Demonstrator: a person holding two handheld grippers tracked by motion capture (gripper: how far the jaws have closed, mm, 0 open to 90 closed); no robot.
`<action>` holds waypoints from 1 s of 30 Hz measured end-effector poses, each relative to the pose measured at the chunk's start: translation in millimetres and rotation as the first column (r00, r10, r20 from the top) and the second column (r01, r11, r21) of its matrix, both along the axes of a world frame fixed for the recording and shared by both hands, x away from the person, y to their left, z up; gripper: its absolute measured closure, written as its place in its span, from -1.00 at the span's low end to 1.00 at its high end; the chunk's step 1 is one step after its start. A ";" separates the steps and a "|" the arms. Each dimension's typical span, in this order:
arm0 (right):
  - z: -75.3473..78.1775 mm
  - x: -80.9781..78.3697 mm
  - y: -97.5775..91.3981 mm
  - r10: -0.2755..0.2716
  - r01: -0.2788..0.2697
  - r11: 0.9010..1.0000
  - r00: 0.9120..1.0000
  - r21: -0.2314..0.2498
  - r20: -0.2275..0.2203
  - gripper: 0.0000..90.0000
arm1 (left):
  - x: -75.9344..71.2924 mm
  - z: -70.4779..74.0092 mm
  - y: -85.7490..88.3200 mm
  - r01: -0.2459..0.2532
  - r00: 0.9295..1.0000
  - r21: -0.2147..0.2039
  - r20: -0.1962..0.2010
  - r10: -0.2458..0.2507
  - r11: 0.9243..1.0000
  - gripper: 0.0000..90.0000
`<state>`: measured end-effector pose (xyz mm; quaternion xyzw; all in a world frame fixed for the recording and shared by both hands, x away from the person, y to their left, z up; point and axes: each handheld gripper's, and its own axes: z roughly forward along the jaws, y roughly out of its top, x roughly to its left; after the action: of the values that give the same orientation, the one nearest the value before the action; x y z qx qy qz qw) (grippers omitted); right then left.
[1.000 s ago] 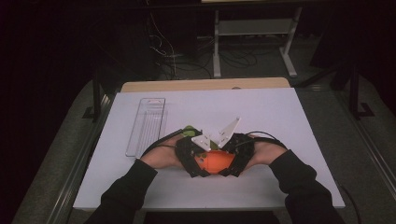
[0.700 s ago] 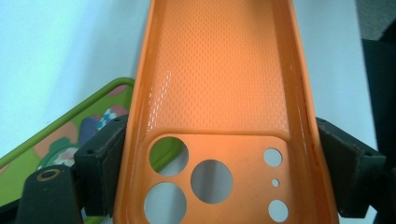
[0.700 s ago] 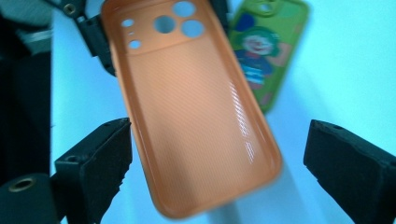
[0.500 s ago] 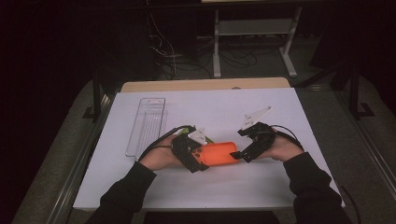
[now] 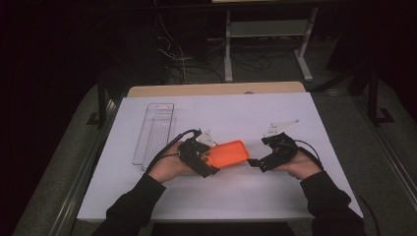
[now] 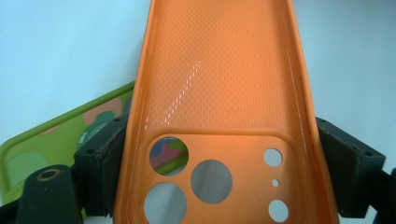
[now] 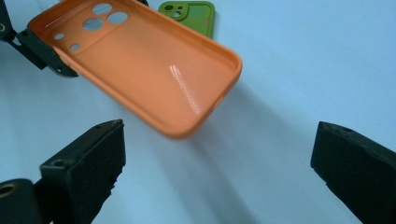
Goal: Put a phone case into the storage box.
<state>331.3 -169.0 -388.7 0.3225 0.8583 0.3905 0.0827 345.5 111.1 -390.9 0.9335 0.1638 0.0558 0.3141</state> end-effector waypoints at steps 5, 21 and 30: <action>-11.2 -9.3 1.2 -0.094 0.093 0.995 0.996 0.029 0.014 -0.95 | 2.0 2.6 4.4 -0.048 0.999 0.004 -0.008 0.048 0.999 -0.65; -40.3 -5.0 19.9 -0.164 0.156 0.981 0.985 0.113 0.061 -0.92 | 2.6 0.9 2.3 -0.108 0.994 -0.007 -0.004 0.108 0.994 -0.65; -40.8 -7.3 24.8 -0.149 0.144 0.988 0.983 0.058 0.109 -0.92 | 1.2 0.8 1.3 -0.104 0.995 -0.010 -0.009 0.104 0.995 -0.65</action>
<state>324.0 -144.1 -429.6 0.3642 0.8163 0.4221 0.1515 346.7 112.4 -390.1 0.9223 0.2137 0.0673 0.3149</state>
